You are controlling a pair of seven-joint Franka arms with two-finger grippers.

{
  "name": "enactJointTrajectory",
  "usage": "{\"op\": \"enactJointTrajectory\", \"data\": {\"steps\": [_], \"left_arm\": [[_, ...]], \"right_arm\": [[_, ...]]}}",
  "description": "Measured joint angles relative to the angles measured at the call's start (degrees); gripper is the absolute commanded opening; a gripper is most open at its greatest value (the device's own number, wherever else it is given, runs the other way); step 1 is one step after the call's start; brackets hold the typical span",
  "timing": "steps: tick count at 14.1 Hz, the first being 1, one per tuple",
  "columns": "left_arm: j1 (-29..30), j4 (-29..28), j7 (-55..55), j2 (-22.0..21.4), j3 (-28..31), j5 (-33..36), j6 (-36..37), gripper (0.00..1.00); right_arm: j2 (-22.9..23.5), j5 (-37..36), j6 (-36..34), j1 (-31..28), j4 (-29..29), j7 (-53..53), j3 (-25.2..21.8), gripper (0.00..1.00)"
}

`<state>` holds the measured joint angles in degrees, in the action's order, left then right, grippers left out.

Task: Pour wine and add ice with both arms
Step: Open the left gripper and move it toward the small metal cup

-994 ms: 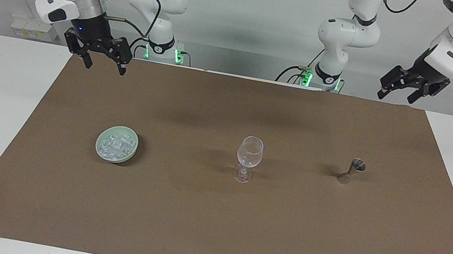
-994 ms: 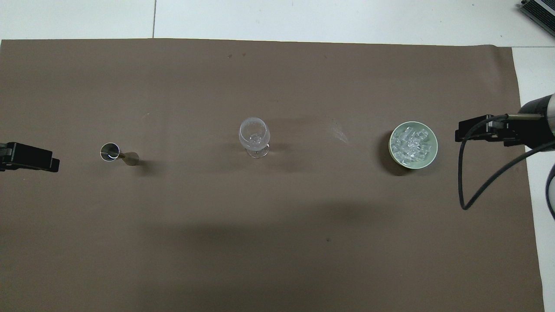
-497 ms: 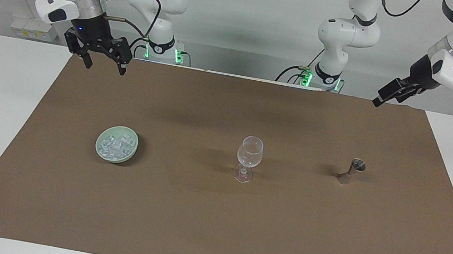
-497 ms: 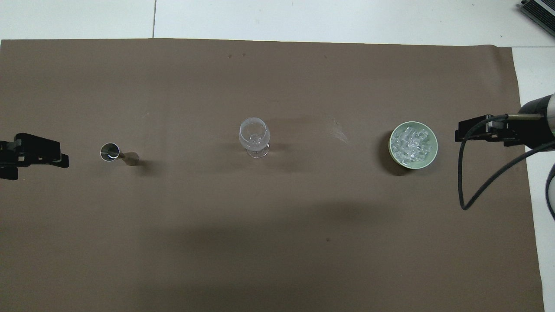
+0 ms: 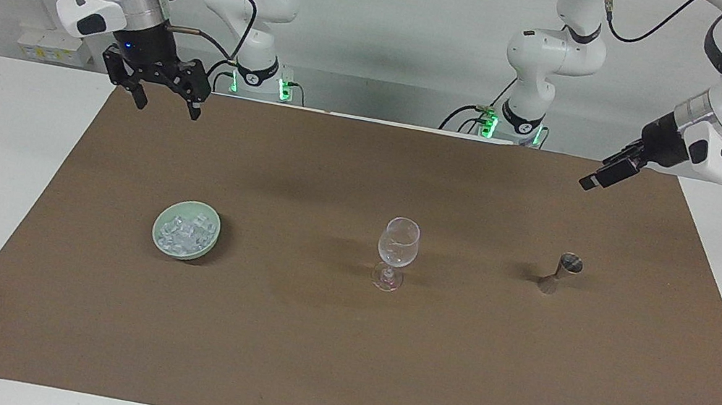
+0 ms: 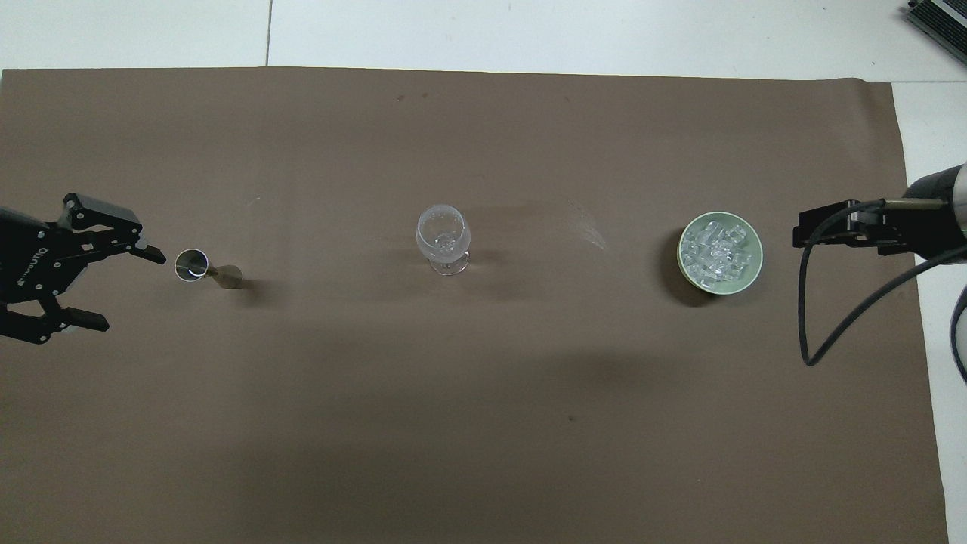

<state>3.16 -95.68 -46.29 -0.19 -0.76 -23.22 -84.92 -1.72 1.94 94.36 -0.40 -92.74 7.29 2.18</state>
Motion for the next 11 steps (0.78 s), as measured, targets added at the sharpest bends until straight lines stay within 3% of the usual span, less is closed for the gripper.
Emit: {"op": "enactJointTrajectory", "data": {"steps": [4, 11], "left_arm": [[0.1, -0.7, -7.1, 2.5, 2.8, -6.8, -2.6, 1.00], [0.2, -7.3, -11.8, 5.2, 9.9, -17.8, -7.3, 1.00]], "right_arm": [[0.0, 0.0, 0.0, 0.0, 0.0, 0.0, 0.0, 1.00], [0.0, 0.0, 0.0, 0.0, 0.0, 0.0, 0.0, 1.00]]}}
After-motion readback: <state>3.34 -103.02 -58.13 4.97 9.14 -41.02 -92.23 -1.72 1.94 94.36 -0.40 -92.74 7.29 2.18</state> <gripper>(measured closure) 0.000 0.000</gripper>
